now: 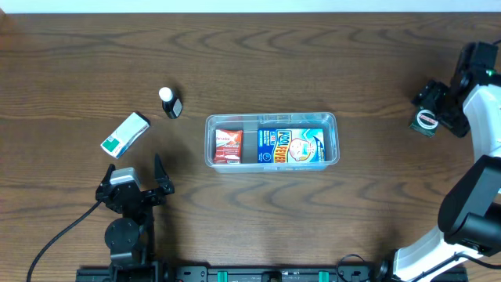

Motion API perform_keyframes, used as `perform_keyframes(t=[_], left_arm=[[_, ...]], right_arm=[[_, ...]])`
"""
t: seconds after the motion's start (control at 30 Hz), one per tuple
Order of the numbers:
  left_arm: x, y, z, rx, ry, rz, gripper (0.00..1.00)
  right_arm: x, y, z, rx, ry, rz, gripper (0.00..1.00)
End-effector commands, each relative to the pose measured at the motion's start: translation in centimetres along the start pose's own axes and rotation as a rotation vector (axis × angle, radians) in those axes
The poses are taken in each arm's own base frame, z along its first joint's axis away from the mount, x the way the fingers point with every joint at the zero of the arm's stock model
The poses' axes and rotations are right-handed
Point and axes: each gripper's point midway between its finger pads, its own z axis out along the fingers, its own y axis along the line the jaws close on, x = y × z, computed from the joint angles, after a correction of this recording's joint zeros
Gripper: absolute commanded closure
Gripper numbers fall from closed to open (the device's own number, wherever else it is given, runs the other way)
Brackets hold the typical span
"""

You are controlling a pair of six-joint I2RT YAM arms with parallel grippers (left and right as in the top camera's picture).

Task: Pack container
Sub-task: 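Move the right gripper to the green Zam-Buk tin and grasp it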

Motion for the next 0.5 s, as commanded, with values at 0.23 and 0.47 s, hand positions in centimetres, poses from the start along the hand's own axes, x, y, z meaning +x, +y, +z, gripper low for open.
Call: perform_keyframes(t=[0.23,0.47], left_arm=[[1.8,0.5,0.1,-0.024,0.052,0.022,0.02],[1.8,0.5,0.1,-0.024,0.052,0.022,0.02]], right_arm=[[0.7,-0.6,4.0,-0.015,0.007,-0.048,0.13],[1.0,0.1,6.4,-0.04,0.034,-0.116,0.13]])
